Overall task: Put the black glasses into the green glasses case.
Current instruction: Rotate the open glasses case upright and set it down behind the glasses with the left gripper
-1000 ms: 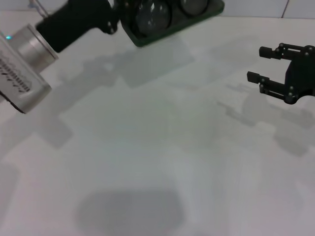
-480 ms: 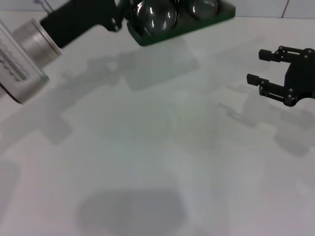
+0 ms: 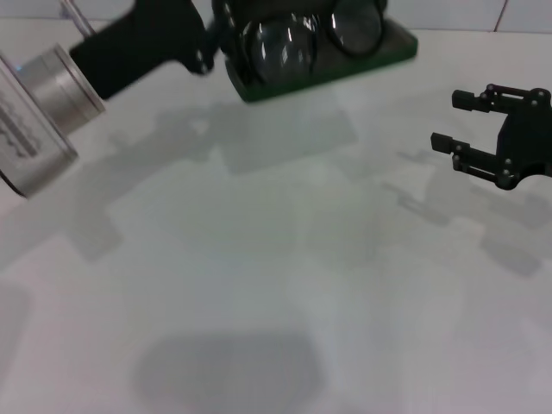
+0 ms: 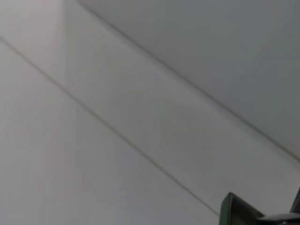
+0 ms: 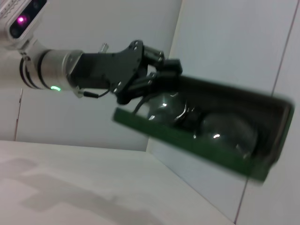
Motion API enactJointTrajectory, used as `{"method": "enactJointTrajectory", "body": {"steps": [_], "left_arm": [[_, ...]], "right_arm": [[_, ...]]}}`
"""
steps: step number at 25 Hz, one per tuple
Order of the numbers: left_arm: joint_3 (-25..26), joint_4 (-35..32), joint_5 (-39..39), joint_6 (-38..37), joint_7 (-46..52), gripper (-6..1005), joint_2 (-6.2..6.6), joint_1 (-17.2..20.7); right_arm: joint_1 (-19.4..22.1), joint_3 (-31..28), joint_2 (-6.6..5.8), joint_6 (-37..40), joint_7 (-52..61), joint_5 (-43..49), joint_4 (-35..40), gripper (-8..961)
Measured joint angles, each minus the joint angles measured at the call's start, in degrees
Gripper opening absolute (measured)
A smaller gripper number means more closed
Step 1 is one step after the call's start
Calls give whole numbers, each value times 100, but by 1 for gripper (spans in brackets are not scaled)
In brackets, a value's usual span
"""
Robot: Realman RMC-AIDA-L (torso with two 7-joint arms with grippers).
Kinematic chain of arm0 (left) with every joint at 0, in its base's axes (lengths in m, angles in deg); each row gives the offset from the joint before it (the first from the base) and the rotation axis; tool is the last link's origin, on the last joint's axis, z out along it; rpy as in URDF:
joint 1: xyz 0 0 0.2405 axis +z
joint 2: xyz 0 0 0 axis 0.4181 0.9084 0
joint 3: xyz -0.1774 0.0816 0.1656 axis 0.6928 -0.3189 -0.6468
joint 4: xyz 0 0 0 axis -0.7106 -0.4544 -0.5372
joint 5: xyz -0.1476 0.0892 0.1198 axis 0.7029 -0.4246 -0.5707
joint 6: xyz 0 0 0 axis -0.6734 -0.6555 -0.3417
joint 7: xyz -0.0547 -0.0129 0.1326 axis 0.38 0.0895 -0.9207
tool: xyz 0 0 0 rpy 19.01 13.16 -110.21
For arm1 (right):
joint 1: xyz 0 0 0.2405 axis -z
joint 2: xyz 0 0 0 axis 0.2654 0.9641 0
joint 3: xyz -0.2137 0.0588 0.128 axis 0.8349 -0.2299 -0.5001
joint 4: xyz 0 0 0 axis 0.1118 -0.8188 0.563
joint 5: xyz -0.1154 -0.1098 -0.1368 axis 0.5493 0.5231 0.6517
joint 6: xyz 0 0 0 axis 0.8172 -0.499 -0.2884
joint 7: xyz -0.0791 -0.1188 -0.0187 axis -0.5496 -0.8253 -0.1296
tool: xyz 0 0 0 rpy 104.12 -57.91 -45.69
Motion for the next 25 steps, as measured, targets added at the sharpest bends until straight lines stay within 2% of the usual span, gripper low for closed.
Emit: {"method": "enactJointTrajectory", "body": {"steps": [4,5,10,15,18,25], "left_arm": [[6,0,124,-27,-375,151,-98,50],[4,-35,451,-173,-575,145,-95,70],[3,-152,382,-140,-969,125,-121,127],[6,-349,518,-279,-1116,124,6,99],[8,-226,361,-181,-1077,119,-18,106],[9,-83,-393,24,-36,107,135,174]], "right_arm": [[-4,7,1,-1,-6,-2,-2,543],[-11,8,1,-14,-9,-2,-2,543],[-37,33,7,-13,-15,-6,-7,543],[-38,6,11,-14,-36,-10,-11,544],[-41,29,12,-5,-37,-13,-11,543],[174,-174,-35,249,181,-26,96,543]]}}
